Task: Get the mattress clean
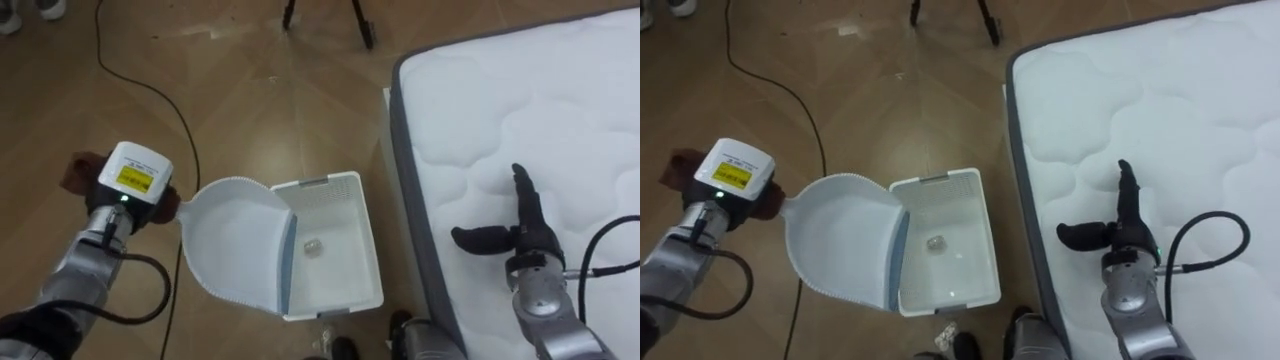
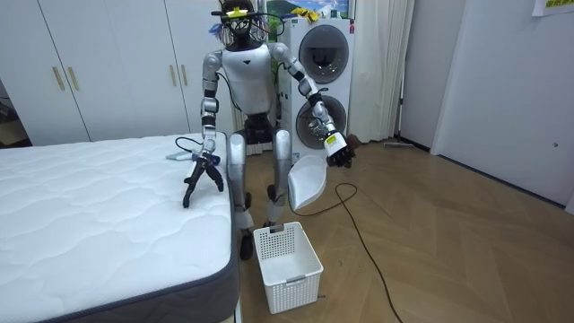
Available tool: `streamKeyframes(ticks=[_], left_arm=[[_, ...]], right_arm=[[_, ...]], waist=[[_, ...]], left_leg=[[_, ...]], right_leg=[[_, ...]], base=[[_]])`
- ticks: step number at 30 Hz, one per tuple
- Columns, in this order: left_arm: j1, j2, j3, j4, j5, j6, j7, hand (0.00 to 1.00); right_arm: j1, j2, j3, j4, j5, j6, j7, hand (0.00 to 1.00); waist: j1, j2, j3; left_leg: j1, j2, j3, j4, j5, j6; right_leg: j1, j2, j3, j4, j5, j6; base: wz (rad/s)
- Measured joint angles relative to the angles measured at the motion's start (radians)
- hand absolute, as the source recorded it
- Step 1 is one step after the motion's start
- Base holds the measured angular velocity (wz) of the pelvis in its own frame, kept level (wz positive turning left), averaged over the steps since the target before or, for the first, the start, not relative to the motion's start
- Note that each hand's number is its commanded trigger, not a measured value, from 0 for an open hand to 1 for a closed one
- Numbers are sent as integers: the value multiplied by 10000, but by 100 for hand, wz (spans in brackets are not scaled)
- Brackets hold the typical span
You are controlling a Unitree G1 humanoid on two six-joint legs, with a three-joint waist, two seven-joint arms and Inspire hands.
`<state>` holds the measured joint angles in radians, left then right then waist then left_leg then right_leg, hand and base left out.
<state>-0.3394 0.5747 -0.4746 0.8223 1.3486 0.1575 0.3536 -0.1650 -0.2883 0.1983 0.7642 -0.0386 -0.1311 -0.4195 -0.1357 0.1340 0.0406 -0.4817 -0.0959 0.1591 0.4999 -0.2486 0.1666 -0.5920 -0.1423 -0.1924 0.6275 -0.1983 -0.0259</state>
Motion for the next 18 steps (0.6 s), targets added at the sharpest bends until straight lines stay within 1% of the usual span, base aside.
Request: streamKeyframes(ticks=[1,3,6,8,9,11,12,13,15,17,18], left_arm=[[104,12,0,-79,-5,10,0,100],[127,12,-1,-64,-16,9,0,100],[134,-11,6,-45,-59,-2,151,100],[152,-13,7,-29,-273,-67,356,100],[184,-12,29,-35,-463,-91,543,100],[282,-39,266,-134,-617,-218,813,100],[290,-82,457,-156,-606,-414,1030,100],[297,-86,517,-156,-607,-506,1175,100],[301,-110,784,-173,-741,-798,1746,100],[430,-136,1015,-444,-1206,-845,1919,100],[701,-179,1304,-810,-1329,-880,2079,100]], right_arm=[[109,-51,106,-29,61,0,-67,0],[208,-162,328,-84,275,0,-71,0],[319,-188,454,-128,686,-8,-57,0],[396,-180,468,-135,968,-15,-61,0],[483,-161,482,-190,1114,-17,-65,0],[600,-141,475,-317,1210,-37,-125,0],[702,-143,443,-323,1210,-99,-168,0],[763,-142,422,-323,1227,-119,-169,0],[1014,-146,305,-378,1395,-235,-227,0],[1144,-147,254,-431,1476,-324,-249,0],[1293,-149,167,-519,1460,-407,-241,0]], waist=[[32,4,-6],[44,-4,-9],[66,-46,-24],[66,-106,-22],[101,-183,-36],[136,-225,-40],[179,-238,-38],[216,-237,-40],[342,-236,-45],[368,-245,-50],[405,-282,-67]], left_leg=[[90,3,0,-41,3,3],[185,2,0,-86,8,12],[393,1,41,-208,29,22],[589,1,101,-315,32,24],[712,5,171,-393,32,24],[812,36,206,-458,31,24],[903,84,219,-509,31,24],[970,134,244,-532,30,22],[1308,279,262,-678,19,2],[1569,351,267,-800,14,-7],[1821,366,350,-939,14,-8]], right_leg=[[96,12,-4,-62,-3,4],[180,8,-23,-83,-3,5],[392,33,-22,-234,-1,6],[520,38,20,-241,-1,7],[584,50,48,-246,-2,7],[701,85,16,-393,-1,7],[833,143,3,-541,34,5],[923,201,4,-638,86,9],[1402,397,-41,-1130,237,0],[1741,482,-162,-1453,321,5],[1936,513,-167,-1597,349,22]], base=[[0],[0],[-5],[-11],[-16],[-12],[-7],[-11],[-13],[-11],[-28]])
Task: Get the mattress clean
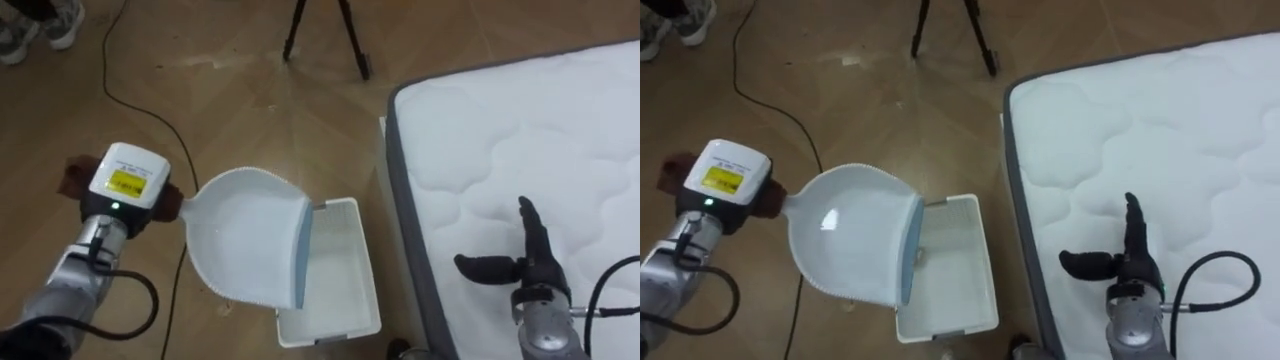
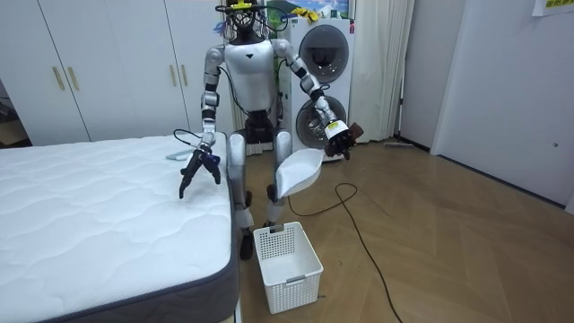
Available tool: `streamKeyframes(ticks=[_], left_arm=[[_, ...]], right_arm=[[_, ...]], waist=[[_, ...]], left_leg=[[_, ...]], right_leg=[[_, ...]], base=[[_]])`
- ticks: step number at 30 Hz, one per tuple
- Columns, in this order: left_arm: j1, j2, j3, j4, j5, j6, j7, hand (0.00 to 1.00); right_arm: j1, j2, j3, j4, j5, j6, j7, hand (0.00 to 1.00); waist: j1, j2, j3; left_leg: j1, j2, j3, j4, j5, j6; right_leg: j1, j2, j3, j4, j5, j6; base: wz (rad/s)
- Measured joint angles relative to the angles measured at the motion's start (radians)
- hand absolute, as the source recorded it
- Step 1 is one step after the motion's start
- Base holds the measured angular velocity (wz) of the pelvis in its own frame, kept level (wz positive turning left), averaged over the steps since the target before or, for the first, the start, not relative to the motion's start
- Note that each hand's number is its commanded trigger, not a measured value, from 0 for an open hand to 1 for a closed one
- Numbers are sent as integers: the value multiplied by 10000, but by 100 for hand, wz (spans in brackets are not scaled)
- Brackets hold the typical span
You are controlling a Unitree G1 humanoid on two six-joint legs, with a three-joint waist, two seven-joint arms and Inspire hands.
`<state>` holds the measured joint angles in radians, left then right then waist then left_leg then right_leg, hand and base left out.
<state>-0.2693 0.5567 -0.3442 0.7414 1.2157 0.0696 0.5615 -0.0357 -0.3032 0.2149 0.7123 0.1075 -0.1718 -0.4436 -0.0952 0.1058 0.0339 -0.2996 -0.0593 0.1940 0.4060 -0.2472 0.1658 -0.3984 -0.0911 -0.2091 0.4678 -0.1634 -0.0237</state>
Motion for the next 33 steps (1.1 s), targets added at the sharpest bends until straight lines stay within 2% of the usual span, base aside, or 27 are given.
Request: streamKeyframes(ticks=[2,3,4,5,7,10,12,15,16,18,19,20,22,23,24,25,26,27,28,29,31,32,33], left_arm=[[472,-204,528,-476,-68,-114,281,100],[802,-320,853,-803,-66,-143,427,100],[1118,-425,1156,-1169,-94,-195,529,100],[1350,-456,1262,-1389,-176,-210,589,100],[2251,-476,1554,-2234,-852,-441,608,100],[2634,-495,1574,-2621,-1689,-758,609,100],[2685,-555,1571,-2669,-2208,-943,607,100],[2698,-851,1571,-2709,-3336,-1161,595,100],[2702,-920,1573,-2725,-3539,-1281,593,100],[2706,-1006,1572,-2725,-3625,-1407,593,100],[2708,-1084,1571,-2724,-3605,-1434,592,100],[2707,-1121,1571,-2726,-3604,-1465,592,100],[2776,-1228,1570,-2724,-3714,-1658,593,100],[2805,-1257,1570,-2724,-3775,-1718,593,100],[2834,-1355,1589,-2726,-3819,-1818,592,100],[2841,-1536,1610,-2686,-3844,-1852,576,100],[2869,-1650,1610,-2687,-3862,-1859,566,100],[2863,-1862,1613,-2699,-4033,-1903,565,100],[2830,-1990,1613,-2695,-4424,-1962,567,100],[2835,-2028,1613,-2685,-4613,-1974,561,100],[2810,-2051,1676,-2686,-5248,-2082,568,100],[2811,-2061,1691,-2687,-5394,-2079,574,100],[2813,-2068,1698,-2685,-5612,-2075,575,100]], right_arm=[[388,-31,-122,-202,-1,-128,4,0],[650,-28,-137,-275,-1,-145,14,0],[961,-28,-177,-472,-2,-141,38,0],[1114,-24,-219,-589,-19,-142,55,0],[1455,-29,-309,-704,-92,-127,91,0],[1554,-49,-468,-703,-349,-104,103,0],[1587,-52,-531,-700,-363,-103,107,0],[1755,-47,-582,-695,-359,-98,118,0],[1816,-44,-659,-664,-343,-98,120,0],[1932,-35,-755,-670,-359,-74,127,0],[2078,-29,-776,-750,-365,-23,150,0],[2135,-29,-779,-765,-363,-9,179,0],[2207,14,-784,-753,-347,32,220,0],[2207,51,-799,-752,-349,58,221,0],[2198,163,-831,-673,-354,99,222,0],[2159,281,-872,-538,-350,136,225,0],[2185,300,-873,-527,-352,164,227,0],[2150,289,-873,-525,-360,182,262,0],[1980,273,-843,-510,-349,168,320,0],[1920,288,-815,-509,-338,167,328,0],[1884,398,-804,-528,-223,17,330,0],[1862,410,-787,-525,-112,-23,327,0],[1771,436,-731,-522,147,-42,318,0]], waist=[[256,-35,-33],[356,-55,-110],[483,-106,-143],[511,-108,-159],[644,-154,-213],[705,-179,-257],[559,-172,-261],[421,-173,-265],[426,-187,-272],[336,-188,-268],[178,-211,-261],[161,-222,-257],[95,-306,-208],[65,-299,-213],[-28,-340,-214],[113,-352,-163],[161,-362,-169],[220,-372,-177],[301,-388,-152],[343,-392,-163],[539,-552,-226],[619,-617,-235],[754,-807,-216]], left_leg=[[451,92,268,-218,-28,-47],[668,143,361,-375,-36,-63],[896,171,517,-551,-43,-75],[1024,181,602,-669,-43,-77],[1479,189,961,-985,-67,-119],[1740,216,1373,-1136,-86,-145],[1873,239,1468,-1196,-90,-147],[2248,284,1748,-1412,-102,-158],[2416,290,2020,-1540,-107,-164],[2567,291,2367,-1692,-112,-169],[2649,286,2570,-1719,-119,-161],[2701,290,2712,-1730,-145,-157],[2868,348,3321,-1719,-238,-180],[2876,382,3447,-1729,-249,-185],[2904,538,3986,-1862,-283,-185],[3031,672,4695,-1939,-310,-223],[3126,680,4958,-2034,-311,-238],[3245,667,5554,-2219,-300,-272],[3311,657,6184,-2300,-300,-303],[3335,657,6455,-2329,-302,-307],[3391,658,7534,-2360,-339,-379],[3392,655,7811,-2312,-350,-405],[3346,659,8006,-2136,-347,-409]], right_leg=[[355,177,210,-285,100,17],[545,275,270,-553,164,19],[630,363,441,-692,208,27],[698,417,548,-753,242,33],[841,614,1179,-833,277,77],[865,793,1738,-873,360,143],[972,871,1885,-1000,461,151],[1232,1107,2403,-1218,649,192],[1234,1200,2698,-1210,699,217],[1207,1298,2965,-1182,768,220],[1148,1322,2987,-1037,769,219],[1125,1345,2979,-983,773,213],[1079,1473,2997,-982,943,113],[1090,1538,2984,-1092,1044,96],[1157,1645,2738,-1271,1298,72],[1145,1415,1830,-696,996,2],[1175,1265,1420,-215,706,-22],[1278,942,911,631,80,19],[1330,557,811,970,-370,145],[1436,355,755,1166,-497,228],[2151,-280,234,1550,-889,541],[2322,-416,83,1470,-961,613],[2585,-655,-100,870,-1090,772]], base=[[-42],[-43],[-41],[-52],[-60],[-51],[-38],[-44],[-57],[-63],[-53],[-67],[-86],[-86],[-101],[-111],[-125],[-142],[-143],[-145],[-143],[-158],[-160]])
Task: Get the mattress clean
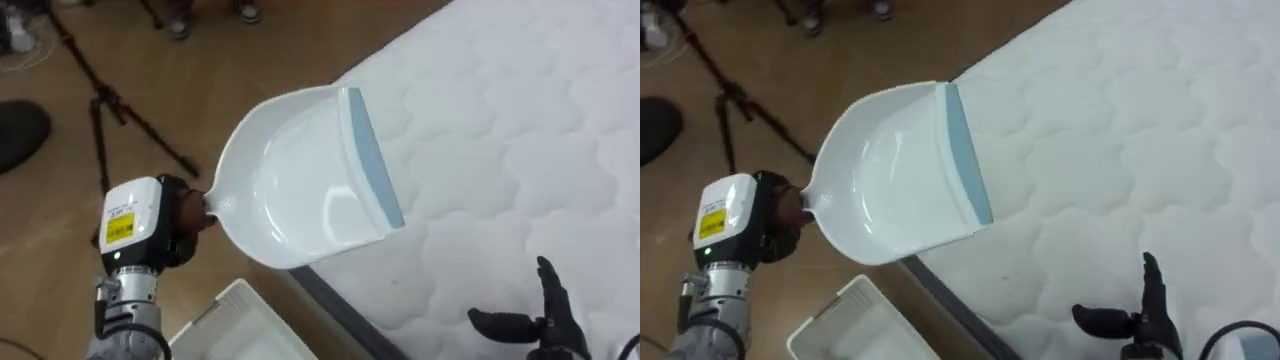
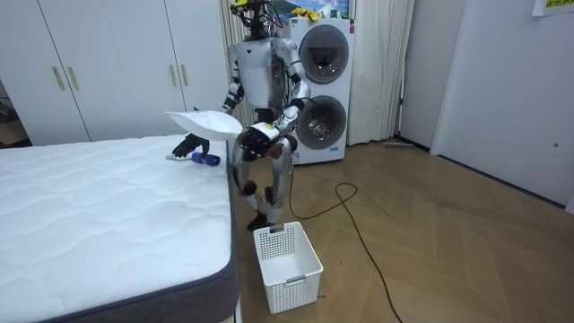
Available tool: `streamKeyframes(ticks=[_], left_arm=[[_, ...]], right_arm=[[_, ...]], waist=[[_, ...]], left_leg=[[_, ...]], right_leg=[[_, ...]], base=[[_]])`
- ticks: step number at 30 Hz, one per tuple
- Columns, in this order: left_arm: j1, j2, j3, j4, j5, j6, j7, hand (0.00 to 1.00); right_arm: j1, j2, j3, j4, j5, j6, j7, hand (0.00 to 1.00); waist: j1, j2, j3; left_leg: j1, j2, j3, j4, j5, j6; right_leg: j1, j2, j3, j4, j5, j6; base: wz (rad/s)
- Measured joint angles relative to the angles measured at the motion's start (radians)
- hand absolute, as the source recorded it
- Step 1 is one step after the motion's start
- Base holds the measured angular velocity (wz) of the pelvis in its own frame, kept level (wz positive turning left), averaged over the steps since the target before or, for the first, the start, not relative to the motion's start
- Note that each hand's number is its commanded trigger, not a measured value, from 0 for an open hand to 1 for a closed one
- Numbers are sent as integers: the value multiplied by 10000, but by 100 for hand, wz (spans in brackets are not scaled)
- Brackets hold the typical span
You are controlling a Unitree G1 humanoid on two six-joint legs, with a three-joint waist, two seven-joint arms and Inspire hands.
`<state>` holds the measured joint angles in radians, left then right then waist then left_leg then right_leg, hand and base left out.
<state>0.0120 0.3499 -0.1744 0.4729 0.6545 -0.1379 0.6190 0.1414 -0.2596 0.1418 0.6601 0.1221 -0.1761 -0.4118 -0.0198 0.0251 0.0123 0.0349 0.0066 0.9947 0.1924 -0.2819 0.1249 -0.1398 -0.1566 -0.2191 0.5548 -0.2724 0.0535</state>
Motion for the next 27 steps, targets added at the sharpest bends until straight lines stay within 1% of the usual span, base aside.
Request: streamKeyframes(ticks=[1,2,3,4,5,6,7,8,9,10,13,15,16,17,18,19,20,21,22,23,24,25,26,27], left_arm=[[42,-62,32,10,-196,-7,1,100],[73,-132,57,14,-278,-7,0,100],[112,-272,123,121,-432,-40,-1,100],[105,-382,155,351,-710,-100,-4,100],[94,-437,155,485,-846,-106,-12,100],[1,-568,151,723,-1088,-139,-75,100],[-4,-648,150,788,-1348,-146,-199,100],[35,-675,145,784,-1455,-146,-270,100],[148,-702,146,769,-1612,-143,-409,100],[248,-722,146,770,-1745,-136,-537,100],[383,-858,145,771,-1937,-133,-705,100],[407,-905,146,751,-1970,-77,-867,100],[427,-905,155,707,-1968,-37,-879,100],[594,-904,174,476,-1929,68,-878,100],[888,-904,172,175,-1928,81,-877,100],[1213,-914,164,-101,-1935,71,-868,100],[1316,-925,162,-140,-1943,51,-865,100],[1507,-930,185,-140,-1966,59,-864,100],[1684,-933,302,-133,-2079,66,-879,100],[1722,-935,357,-122,-2113,66,-890,100],[1742,-937,408,-93,-2218,64,-900,100],[1757,-957,406,-83,-2353,62,-935,100],[1759,-986,406,-85,-2377,51,-959,100],[1763,-1034,406,-85,-2422,44,-1041,89]], right_arm=[[-124,4,53,16,53,-14,-3,0],[-178,3,53,21,57,-48,-20,0],[-291,2,69,29,48,-130,-26,0],[-374,1,121,73,-46,-224,-3,0],[-390,23,125,109,-109,-248,6,0],[-364,50,104,176,-170,-269,26,0],[-289,105,50,181,-170,-267,124,0],[-225,157,-6,181,-168,-266,183,0],[-143,250,-89,181,-163,-248,282,0],[-92,269,-114,184,-145,-243,392,0],[-9,274,-258,189,-140,-240,492,0],[1,291,-300,184,-288,-241,615,0],[3,304,-325,156,-403,-236,672,0],[32,330,-348,13,-553,-236,727,0],[54,332,-351,-124,-626,-238,789,0],[59,338,-349,-202,-716,-229,850,0],[75,337,-350,-271,-794,-223,857,0],[99,341,-339,-454,-939,-223,869,0],[127,357,-295,-699,-1066,-227,875,0],[192,364,-293,-822,-1145,-232,875,0],[294,366,-287,-948,-1165,-224,885,0],[405,367,-303,-1016,-1148,-183,886,0],[467,367,-323,-1040,-1141,-169,886,0],[504,389,-346,-1040,-1141,-105,899,0]], waist=[[131,-136,12],[229,-154,19],[387,-164,15],[257,-116,-13],[180,-39,-47],[-148,2,-92],[-346,-49,-78],[-398,-95,-81],[-509,-170,-104],[-657,-230,-85],[-668,-269,-89],[-672,-279,-106],[-648,-286,-110],[-629,-288,-111],[-589,-278,-112],[-478,-265,-116],[-345,-254,-116],[6,-199,-144],[91,-140,-146],[88,-130,-152],[76,-135,-162],[-63,-147,-189],[-80,-148,-199],[-98,-150,-191]], left_leg=[[-82,29,-700,217,0,0],[-124,34,-1296,313,1,0],[-238,19,-2508,507,16,-25],[-313,51,-3394,714,29,-47],[-345,89,-3713,777,39,-64],[-328,151,-3827,792,41,-73],[-263,168,-3784,701,51,-118],[-225,171,-3734,642,62,-152],[-207,199,-3661,605,80,-196],[-201,228,-3644,623,91,-214],[-194,347,-3576,776,87,-225],[-138,496,-3489,841,46,-330],[-129,511,-3469,834,64,-361],[-49,508,-3376,812,104,-423],[35,496,-3374,802,135,-467],[129,448,-3772,819,149,-491],[163,338,-4438,831,154,-494],[231,38,-6448,834,153,-495],[315,-215,-8203,827,152,-496],[346,-287,-8700,817,148,-503],[403,-331,-9029,756,137,-523],[489,-329,-9019,669,115,-562],[544,-333,-9008,618,102,-584],[648,-336,-8908,529,80,-620]], right_leg=[[36,-14,-163,-505,-65,-46],[39,-18,-227,-677,-49,-61],[152,35,-309,-1065,16,-86],[405,148,-302,-1456,143,-55],[519,214,-332,-1599,262,-69],[607,306,-308,-1779,383,-101],[590,352,-265,-1775,412,-124],[543,352,-255,-1759,416,-138],[500,369,-269,-1734,442,-181],[499,386,-280,-1734,462,-213],[494,439,-354,-1786,524,-273],[571,600,-278,-1962,655,-366],[564,630,-240,-1987,679,-388],[518,738,59,-1990,705,-398],[497,839,395,-1989,715,-421],[484,963,774,-1987,724,-470],[461,1051,1027,-1971,723,-501],[341,1292,1665,-1908,773,-608],[323,1499,2045,-1951,844,-742],[294,1600,2195,-1951,877,-778],[248,1718,2355,-1923,907,-807],[213,1827,2509,-1861,923,-778],[186,1906,2623,-1831,920,-784],[161,2042,2871,-1760,917,-810]], base=[[-165],[-174],[-161],[-130],[-63],[-21],[-22],[-27],[-19],[-12],[-7],[-15],[-22],[-39],[-66],[-78],[-128],[-156],[-153],[-110],[-66],[-55],[-51],[-53]])
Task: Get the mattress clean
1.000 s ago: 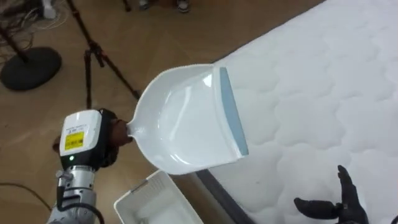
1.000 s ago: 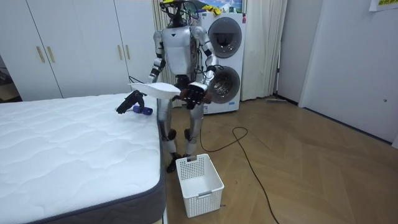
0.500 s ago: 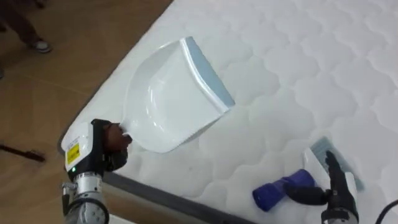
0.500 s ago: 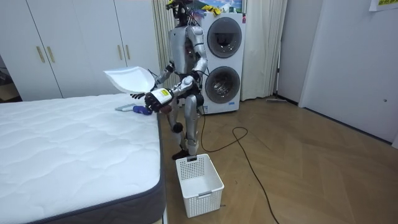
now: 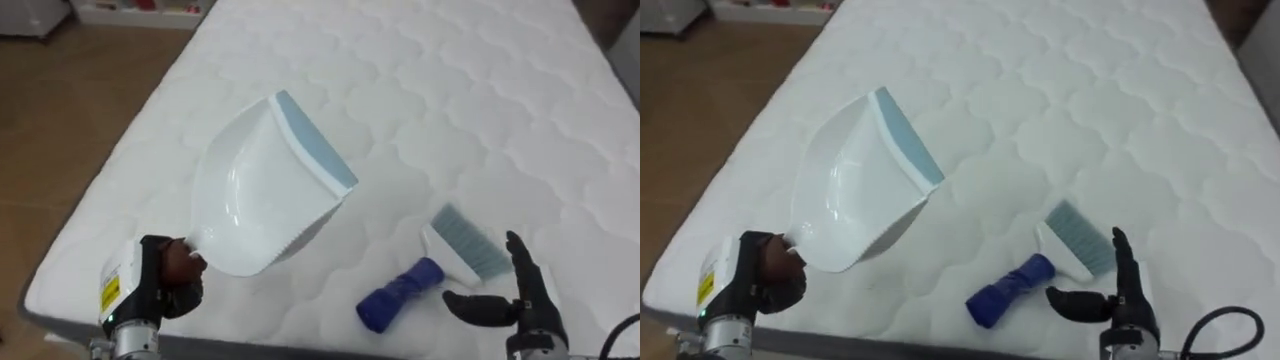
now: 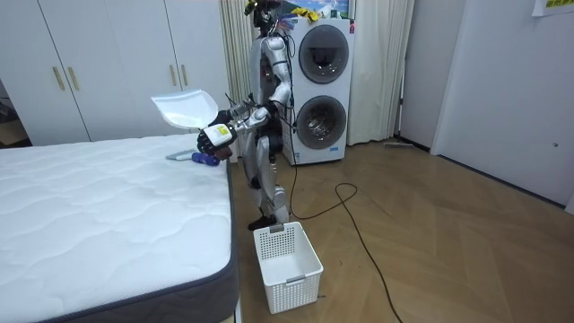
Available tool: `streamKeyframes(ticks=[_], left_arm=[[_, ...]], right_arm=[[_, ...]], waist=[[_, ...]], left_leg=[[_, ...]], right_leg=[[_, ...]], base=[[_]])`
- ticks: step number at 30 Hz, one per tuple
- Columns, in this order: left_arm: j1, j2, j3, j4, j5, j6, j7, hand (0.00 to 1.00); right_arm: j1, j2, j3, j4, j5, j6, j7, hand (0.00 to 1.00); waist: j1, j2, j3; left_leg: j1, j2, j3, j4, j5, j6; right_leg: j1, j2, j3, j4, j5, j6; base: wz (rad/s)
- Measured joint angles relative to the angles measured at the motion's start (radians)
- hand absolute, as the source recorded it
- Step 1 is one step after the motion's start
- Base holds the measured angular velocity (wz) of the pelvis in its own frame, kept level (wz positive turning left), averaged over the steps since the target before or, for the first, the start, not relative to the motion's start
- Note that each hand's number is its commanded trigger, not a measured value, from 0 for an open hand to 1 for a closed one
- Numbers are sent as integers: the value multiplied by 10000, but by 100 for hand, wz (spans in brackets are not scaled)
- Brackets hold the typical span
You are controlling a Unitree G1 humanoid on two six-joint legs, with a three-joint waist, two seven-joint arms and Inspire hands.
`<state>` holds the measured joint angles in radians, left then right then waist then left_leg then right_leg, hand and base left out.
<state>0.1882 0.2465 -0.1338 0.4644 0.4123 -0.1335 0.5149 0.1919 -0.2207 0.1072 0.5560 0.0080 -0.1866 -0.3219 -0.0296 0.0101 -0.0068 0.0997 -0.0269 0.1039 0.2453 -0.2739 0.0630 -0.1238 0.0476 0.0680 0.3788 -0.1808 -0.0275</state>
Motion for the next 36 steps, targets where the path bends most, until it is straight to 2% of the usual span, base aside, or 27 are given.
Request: streamKeyframes(ticks=[1,2,5,8,10,14,16,19,24,29,32,33,36], left_arm=[[0,-59,-2,-1,-88,-2,-57,24],[0,-81,-1,-1,-105,-23,-58,0],[4,-93,-2,3,-126,-56,-68,0],[6,-175,-9,5,-200,-55,-67,0],[2,-262,-12,9,-307,-55,-67,0],[-2,-263,42,0,-451,-55,-65,0],[-2,-263,83,8,-483,-55,-66,0],[-3,-256,95,124,-658,-69,-173,0],[5,-258,117,318,-1838,-172,-600,0],[68,-273,188,882,-2252,-215,-902,0],[178,-275,609,1214,-2478,-325,-902,0],[185,-275,799,1442,-2714,-375,-902,0],[292,-281,1310,2009,-3579,-429,-819,0]], right_arm=[[0,24,-29,-5,1,59,26,0],[0,25,-37,-12,10,59,40,0],[-2,29,-97,-225,47,60,43,0],[-57,16,-145,-256,87,61,-3,0],[-47,49,-136,-205,104,129,-16,0],[-37,225,-132,-179,336,145,-18,0],[-44,314,-134,-168,340,172,-17,0],[-94,358,-138,50,256,174,60,0],[-139,365,-140,564,353,403,216,0],[-158,379,-372,1110,441,393,181,0],[-161,382,-849,1476,543,334,17,0],[-175,378,-1028,1717,676,271,-85,0],[-62,331,-1315,2121,1131,249,-363,0]], waist=[[-41,12,0],[-50,15,3],[-42,17,4],[-25,61,38],[-59,115,89],[-181,74,127],[-177,-25,187],[-186,-91,199],[-181,-52,185],[-123,16,156],[-130,48,130],[-124,57,94],[-19,44,77]], left_leg=[[100,59,84,-133,-31,-42],[155,124,129,-218,-46,-61],[205,171,346,-293,-92,-138],[272,204,349,-299,-91,-151],[343,209,348,-245,-91,-151],[323,169,365,-242,-92,-150],[317,117,426,-245,-93,-148],[294,112,518,-222,-96,-144],[204,139,548,-275,-144,-107],[468,194,556,-634,-160,-133],[517,244,554,-687,-161,-143],[538,262,560,-654,-160,-149],[664,296,590,-479,-152,-163]], right_leg=[[-23,107,133,19,27,-44],[-33,138,142,19,44,-70],[-121,349,397,14,86,-155],[-77,503,678,-11,100,-208],[26,553,814,-55,85,-223],[-56,573,939,51,21,-205],[-211,549,970,360,-52,-197],[-396,459,925,528,-69,-203],[-413,500,775,346,-16,-206],[-200,585,733,193,40,-237],[-130,612,648,74,73,-268],[-112,636,663,22,95,-276],[74,669,664,-64,103,-297]], base=[[-50],[-40],[-30],[-31],[-21],[-13],[-14],[-18],[1],[0],[0],[-6],[-13]])
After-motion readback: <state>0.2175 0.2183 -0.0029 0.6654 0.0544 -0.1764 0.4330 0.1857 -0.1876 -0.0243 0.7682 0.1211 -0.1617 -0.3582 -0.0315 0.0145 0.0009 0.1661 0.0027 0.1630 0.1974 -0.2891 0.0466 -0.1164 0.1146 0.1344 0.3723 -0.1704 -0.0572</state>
